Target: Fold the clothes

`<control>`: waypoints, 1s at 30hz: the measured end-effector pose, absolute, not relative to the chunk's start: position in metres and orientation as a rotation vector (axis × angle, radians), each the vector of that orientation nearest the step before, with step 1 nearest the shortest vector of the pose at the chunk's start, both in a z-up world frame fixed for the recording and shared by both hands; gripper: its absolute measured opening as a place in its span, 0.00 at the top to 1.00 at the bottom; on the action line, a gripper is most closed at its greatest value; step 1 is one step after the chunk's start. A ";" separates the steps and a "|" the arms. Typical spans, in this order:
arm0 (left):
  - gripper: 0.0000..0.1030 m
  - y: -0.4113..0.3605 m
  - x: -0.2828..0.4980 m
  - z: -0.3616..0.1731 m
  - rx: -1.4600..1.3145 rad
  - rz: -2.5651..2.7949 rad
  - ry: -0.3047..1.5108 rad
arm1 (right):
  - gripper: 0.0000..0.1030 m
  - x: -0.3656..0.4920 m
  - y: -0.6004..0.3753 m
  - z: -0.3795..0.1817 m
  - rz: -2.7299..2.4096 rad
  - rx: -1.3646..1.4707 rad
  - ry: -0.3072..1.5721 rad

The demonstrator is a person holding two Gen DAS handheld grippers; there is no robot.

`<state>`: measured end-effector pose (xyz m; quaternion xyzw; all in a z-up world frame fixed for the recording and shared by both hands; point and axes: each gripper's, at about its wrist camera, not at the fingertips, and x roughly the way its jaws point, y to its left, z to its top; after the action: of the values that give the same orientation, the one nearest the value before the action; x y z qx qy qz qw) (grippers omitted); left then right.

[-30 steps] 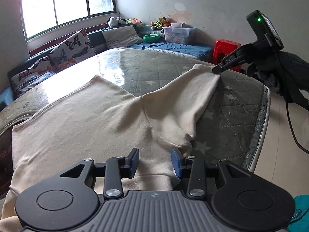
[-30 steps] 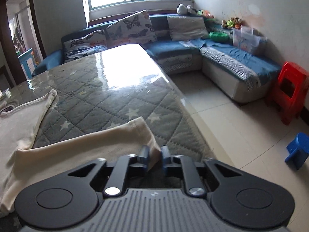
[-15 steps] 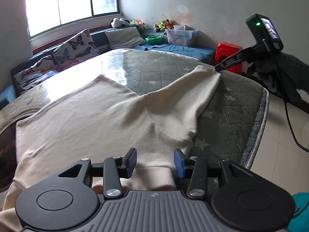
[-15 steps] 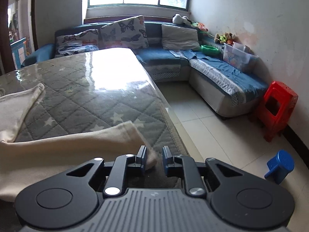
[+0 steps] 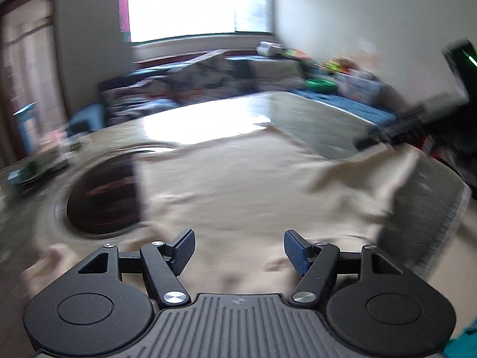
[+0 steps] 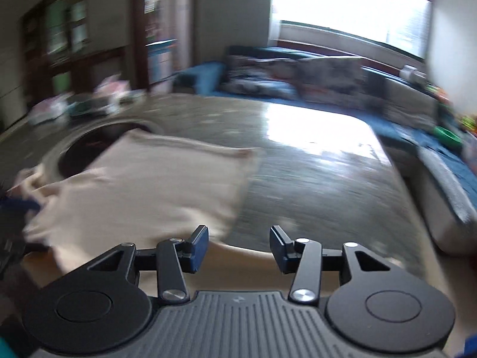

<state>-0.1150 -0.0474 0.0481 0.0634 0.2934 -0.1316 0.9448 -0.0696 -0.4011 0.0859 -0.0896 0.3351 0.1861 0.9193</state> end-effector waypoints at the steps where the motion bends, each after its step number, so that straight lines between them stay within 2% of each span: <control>1: 0.33 -0.035 -0.114 0.052 0.119 -0.218 0.590 | 0.55 -0.068 -0.389 0.085 0.412 -0.203 0.690; 7: 0.34 0.037 -0.094 0.061 0.074 0.094 0.578 | 0.55 -0.064 -0.330 0.080 0.549 -0.275 0.706; 17: 0.35 0.114 -0.070 0.024 -0.018 0.251 0.724 | 0.55 -0.064 -0.290 0.068 0.646 -0.337 0.736; 20: 0.42 0.118 -0.071 0.016 -0.063 0.217 0.745 | 0.55 -0.064 -0.282 0.065 0.659 -0.356 0.743; 22: 0.62 0.121 -0.072 0.017 -0.096 0.186 0.737 | 0.55 -0.064 -0.279 0.064 0.664 -0.363 0.744; 23: 0.68 0.122 -0.072 0.017 -0.113 0.167 0.733 | 0.55 -0.063 -0.277 0.064 0.666 -0.366 0.745; 25: 0.89 0.119 -0.074 0.017 -0.117 0.142 0.709 | 0.55 -0.062 -0.275 0.064 0.666 -0.369 0.745; 30: 0.91 0.121 -0.085 0.032 -0.096 0.200 0.589 | 0.55 -0.061 -0.267 0.067 0.683 -0.382 0.739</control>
<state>-0.0853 0.1211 0.0319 -0.0470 0.2894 0.0986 0.9509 -0.0610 -0.2674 0.0670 -0.1821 0.3520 0.3250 0.8587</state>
